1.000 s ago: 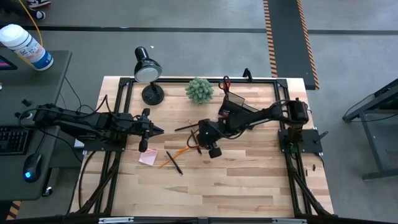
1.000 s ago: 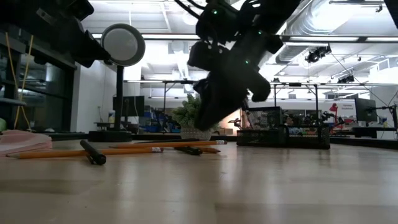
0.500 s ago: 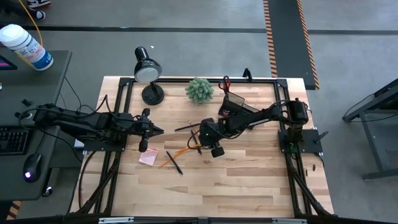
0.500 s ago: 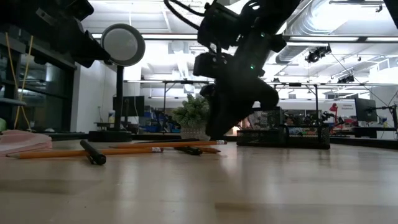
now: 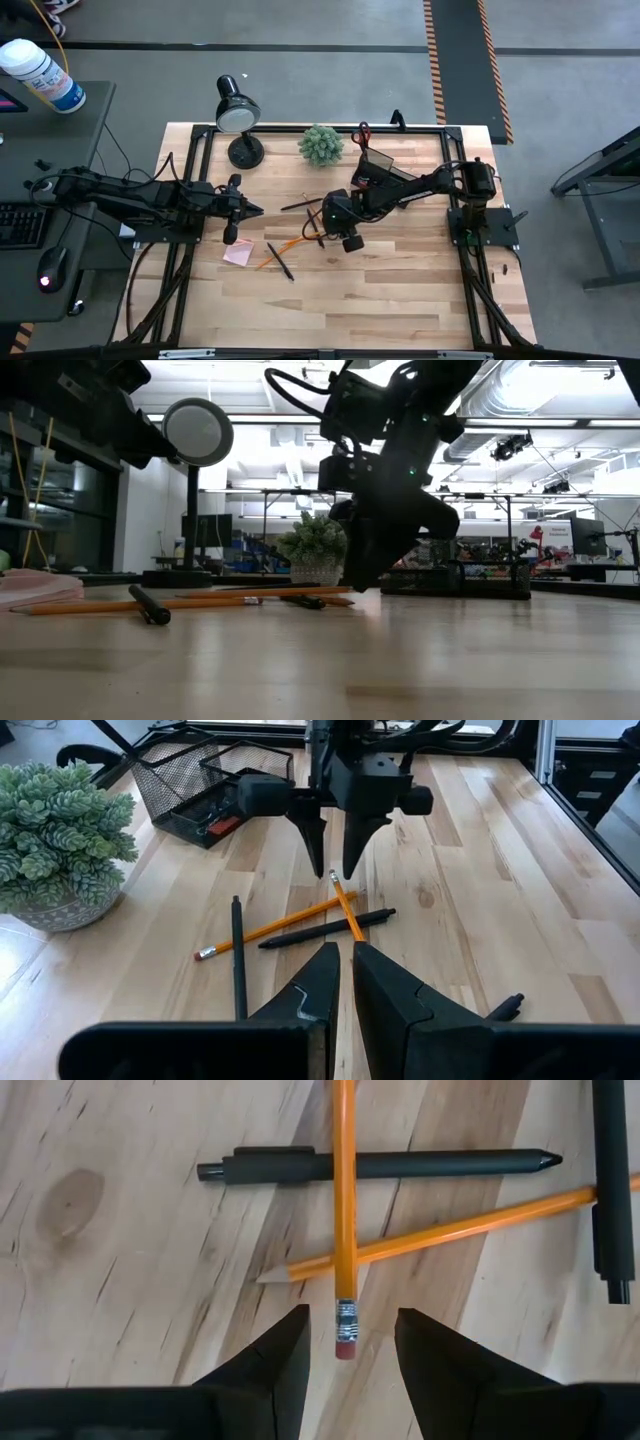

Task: Pick and place office supplies into organizer
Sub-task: Put the middle orange pencil into the black desk organizer

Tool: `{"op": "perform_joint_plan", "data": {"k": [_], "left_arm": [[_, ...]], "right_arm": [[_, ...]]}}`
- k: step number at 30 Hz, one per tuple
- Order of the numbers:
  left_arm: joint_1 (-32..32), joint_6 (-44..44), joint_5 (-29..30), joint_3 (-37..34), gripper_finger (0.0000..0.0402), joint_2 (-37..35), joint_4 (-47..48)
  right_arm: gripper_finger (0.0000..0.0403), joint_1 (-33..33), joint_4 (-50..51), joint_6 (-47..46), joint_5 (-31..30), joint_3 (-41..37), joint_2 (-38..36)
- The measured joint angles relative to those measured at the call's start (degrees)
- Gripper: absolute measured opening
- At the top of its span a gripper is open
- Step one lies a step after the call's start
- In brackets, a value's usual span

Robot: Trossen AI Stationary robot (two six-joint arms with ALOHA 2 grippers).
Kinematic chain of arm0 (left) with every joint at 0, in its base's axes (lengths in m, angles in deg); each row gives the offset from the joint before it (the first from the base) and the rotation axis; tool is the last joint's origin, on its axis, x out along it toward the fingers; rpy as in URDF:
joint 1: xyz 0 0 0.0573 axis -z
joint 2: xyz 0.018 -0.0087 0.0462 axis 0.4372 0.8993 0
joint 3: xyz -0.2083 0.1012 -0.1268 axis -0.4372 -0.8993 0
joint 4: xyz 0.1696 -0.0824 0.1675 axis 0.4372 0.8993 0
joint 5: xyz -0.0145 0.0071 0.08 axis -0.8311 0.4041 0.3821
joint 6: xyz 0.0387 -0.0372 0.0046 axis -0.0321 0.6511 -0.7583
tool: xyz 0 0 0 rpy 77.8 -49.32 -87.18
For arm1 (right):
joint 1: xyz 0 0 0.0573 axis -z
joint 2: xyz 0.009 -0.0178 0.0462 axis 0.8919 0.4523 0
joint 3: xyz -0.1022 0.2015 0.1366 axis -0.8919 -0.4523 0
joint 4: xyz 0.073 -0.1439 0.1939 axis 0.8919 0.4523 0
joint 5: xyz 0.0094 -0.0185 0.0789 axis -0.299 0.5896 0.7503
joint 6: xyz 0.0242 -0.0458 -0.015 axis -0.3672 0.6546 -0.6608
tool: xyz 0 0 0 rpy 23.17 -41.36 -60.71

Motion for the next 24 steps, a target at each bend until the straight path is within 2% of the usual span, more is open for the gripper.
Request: {"op": "perform_joint_plan", "data": {"k": [14, 24], "left_arm": [[-0.01, 0.01, 0.0, 0.0, 0.0024, 0.0, 0.0], [0.01, 0.0, 0.0, -0.01, 0.0024, 0.0, 0.0]], "right_arm": [[0.0076, 0.01, -0.17, -0.19, 0.14, -0.16, 0.0], [0.0078, 0.0, -0.27, -0.22, 1.09, -0.2, 0.0]]}}
